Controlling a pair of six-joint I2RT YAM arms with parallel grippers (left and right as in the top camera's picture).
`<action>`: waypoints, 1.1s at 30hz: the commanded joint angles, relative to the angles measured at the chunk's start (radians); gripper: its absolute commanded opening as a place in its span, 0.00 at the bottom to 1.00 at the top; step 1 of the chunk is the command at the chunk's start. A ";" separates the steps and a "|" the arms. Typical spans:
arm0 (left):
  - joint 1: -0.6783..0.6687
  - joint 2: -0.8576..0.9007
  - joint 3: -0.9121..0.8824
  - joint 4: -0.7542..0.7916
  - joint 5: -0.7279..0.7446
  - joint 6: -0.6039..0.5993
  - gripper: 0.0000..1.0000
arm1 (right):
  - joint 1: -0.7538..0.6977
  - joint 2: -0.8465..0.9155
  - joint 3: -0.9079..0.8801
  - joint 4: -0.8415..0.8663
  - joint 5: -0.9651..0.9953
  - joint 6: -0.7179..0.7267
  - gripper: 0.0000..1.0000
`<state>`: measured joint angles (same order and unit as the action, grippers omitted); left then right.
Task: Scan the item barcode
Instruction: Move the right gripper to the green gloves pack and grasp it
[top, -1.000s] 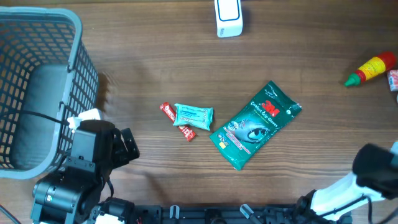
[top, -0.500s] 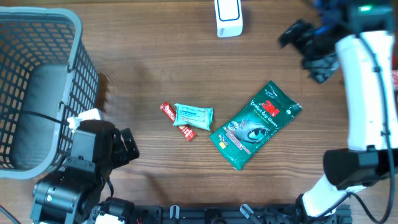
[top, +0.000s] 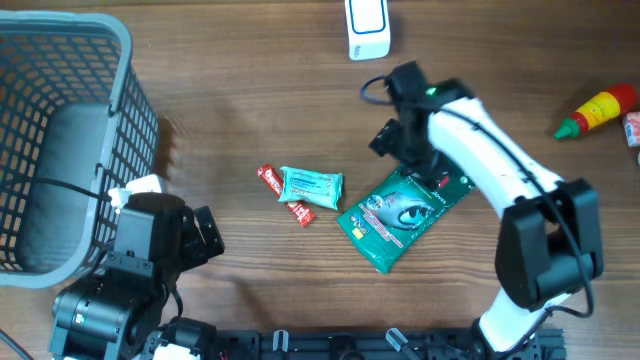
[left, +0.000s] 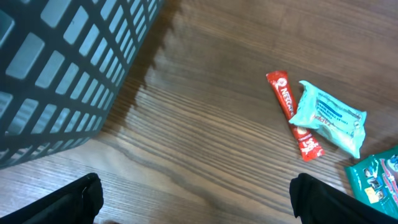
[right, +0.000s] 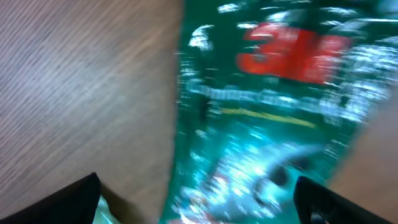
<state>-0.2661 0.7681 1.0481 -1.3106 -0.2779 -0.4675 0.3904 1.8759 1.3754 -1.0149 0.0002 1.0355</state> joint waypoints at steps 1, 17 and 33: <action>0.005 -0.002 0.001 0.001 0.005 0.015 1.00 | 0.040 0.020 -0.063 0.111 0.009 -0.044 0.98; 0.005 -0.002 0.001 0.000 0.005 0.015 1.00 | 0.047 0.153 -0.119 0.132 0.082 -0.042 0.69; 0.005 -0.002 0.001 0.000 0.005 0.016 1.00 | 0.019 0.140 -0.045 0.053 0.013 -0.292 0.04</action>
<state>-0.2661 0.7681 1.0481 -1.3102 -0.2779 -0.4675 0.4263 1.9888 1.2896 -0.9279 0.0624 0.8391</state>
